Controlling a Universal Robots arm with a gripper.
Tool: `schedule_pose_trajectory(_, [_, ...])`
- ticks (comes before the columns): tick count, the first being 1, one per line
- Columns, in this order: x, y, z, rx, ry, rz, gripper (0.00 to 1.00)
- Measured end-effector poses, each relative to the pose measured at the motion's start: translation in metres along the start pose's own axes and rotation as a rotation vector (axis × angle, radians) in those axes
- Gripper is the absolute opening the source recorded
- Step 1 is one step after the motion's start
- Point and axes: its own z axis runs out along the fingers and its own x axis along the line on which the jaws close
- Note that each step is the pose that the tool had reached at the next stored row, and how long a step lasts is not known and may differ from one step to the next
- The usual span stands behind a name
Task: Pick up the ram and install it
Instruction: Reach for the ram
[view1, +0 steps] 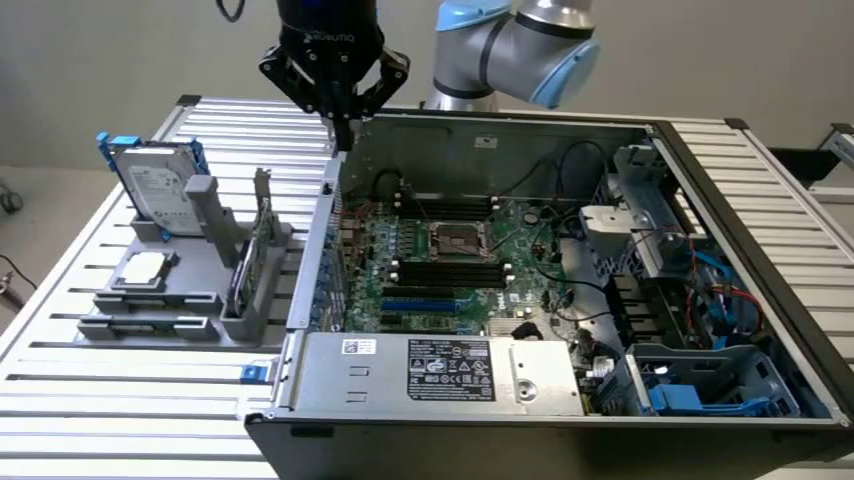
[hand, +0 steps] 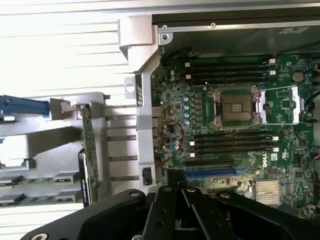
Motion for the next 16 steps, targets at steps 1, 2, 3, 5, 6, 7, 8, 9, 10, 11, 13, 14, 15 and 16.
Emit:
schedule_pose_trajectory(1, [0.004, -0.0003, 0.0003, 0.0, 0.0001, 0.0, 0.11])
schedule_pose_trajectory(2, [0.009, -0.0007, 0.0006, 0.0001, 0.0004, 0.0, 0.11])
schedule_pose_trajectory(3, [0.013, -0.001, 0.0009, 0.0003, 0.0006, 0.0, 0.11])
schedule_pose_trajectory(5, [0.023, -0.0017, 0.0017, 0.0011, 0.0013, 0.0, 0.11])
schedule_pose_trajectory(6, [0.027, -0.002, 0.002, 0.0015, 0.0017, 0.0, 0.11])
schedule_pose_trajectory(7, [0.032, -0.0024, 0.0025, 0.002, 0.0021, 0.0, 0.11])
schedule_pose_trajectory(8, [0.036, -0.0027, 0.0031, 0.0026, 0.0027, 0.0, 0.11])
schedule_pose_trajectory(9, [0.041, -0.0031, 0.0039, 0.0032, 0.0033, 0.0, 0.11])
schedule_pose_trajectory(10, [0.045, -0.0035, 0.0048, 0.0039, 0.0039, 0.0, 0.11])
schedule_pose_trajectory(11, [0.05, -0.0039, 0.0058, 0.0045, 0.0043, 0.0, 0.11])
schedule_pose_trajectory(13, [0.059, -0.0049, 0.0079, 0.0056, 0.0051, 0.0, 0.11])
schedule_pose_trajectory(14, [0.063, -0.0054, 0.0088, 0.0061, 0.0056, 0.0, 0.11])
schedule_pose_trajectory(15, [0.068, -0.006, 0.0098, 0.0066, 0.006, 0.0, 0.11])
schedule_pose_trajectory(16, [0.072, -0.0065, 0.0108, 0.0071, 0.0064, 0.0, 0.11])
